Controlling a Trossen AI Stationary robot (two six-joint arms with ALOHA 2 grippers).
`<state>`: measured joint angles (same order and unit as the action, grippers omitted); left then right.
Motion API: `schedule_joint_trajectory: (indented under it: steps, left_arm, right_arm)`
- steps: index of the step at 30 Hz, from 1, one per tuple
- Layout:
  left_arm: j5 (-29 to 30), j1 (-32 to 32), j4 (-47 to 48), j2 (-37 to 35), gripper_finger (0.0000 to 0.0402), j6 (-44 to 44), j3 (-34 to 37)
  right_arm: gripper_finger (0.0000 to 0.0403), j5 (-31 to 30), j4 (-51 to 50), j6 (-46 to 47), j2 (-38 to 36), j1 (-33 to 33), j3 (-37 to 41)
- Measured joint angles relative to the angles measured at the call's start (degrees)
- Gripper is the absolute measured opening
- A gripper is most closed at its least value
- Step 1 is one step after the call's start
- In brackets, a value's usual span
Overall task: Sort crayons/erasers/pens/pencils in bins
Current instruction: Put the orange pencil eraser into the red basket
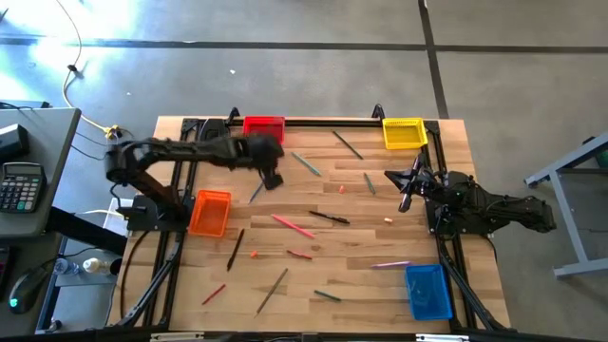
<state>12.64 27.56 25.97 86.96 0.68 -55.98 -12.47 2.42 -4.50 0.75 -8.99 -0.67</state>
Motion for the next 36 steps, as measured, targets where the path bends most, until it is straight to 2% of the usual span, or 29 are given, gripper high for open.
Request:
schedule_joint_trajectory:
  steps: [7, 14, 22, 28, 36]
  left_arm:
    - [-0.3, 13.9, -1.1, 0.7, 0.0006, 6.8, -5.0]
    - [-4.1, 22.6, -2.0, 10.7, 0.0006, 10.0, -8.3]
    - [-4.7, 26.8, -1.9, 20.8, 0.0006, 10.5, -12.3]
    - [-7.1, 27.5, -1.5, 22.1, 0.0010, 10.5, -12.7]
    - [-7.2, 27.6, -0.9, 22.2, 0.0054, 10.5, -12.7]
  right_arm:
    - [0.0000, 0.0, 0.0, 0.0, 0.0, 0.0, 0.0]
    - [0.0000, 0.0, 0.0, 0.0, 0.0, 0.0, 0.0]
    - [0.0000, 0.0, 0.0, 0.0, 0.0, 0.0, 0.0]
    - [0.0000, 0.0, 0.0, 0.0, 0.0, 0.0, 0.0]
    - [0.0000, 0.0, 0.0, 0.0, 0.0, 0.0, 0.0]
